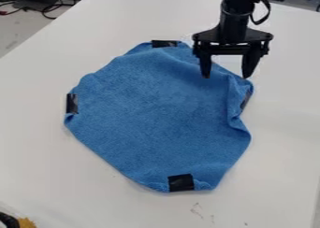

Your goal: Unfold the cloth from left to right

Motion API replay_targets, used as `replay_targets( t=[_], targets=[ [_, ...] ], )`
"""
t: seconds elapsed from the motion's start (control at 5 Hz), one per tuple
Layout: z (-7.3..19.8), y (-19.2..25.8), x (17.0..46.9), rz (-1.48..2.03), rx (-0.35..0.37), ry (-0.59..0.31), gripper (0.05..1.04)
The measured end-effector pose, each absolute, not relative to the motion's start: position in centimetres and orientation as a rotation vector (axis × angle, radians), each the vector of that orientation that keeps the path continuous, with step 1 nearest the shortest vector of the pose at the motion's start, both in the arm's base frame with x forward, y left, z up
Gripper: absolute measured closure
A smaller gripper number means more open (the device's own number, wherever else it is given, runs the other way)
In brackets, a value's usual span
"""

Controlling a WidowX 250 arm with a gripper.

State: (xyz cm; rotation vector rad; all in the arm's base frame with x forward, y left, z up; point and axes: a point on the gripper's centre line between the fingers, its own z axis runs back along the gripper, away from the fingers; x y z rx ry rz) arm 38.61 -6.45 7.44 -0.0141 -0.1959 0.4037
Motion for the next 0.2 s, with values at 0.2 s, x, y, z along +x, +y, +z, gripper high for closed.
replay_targets(
  t=[0.2],
  targets=[
    [8.03, -6.03, 37.44, 0.365, -0.024, -0.128, 0.083]
  ],
)
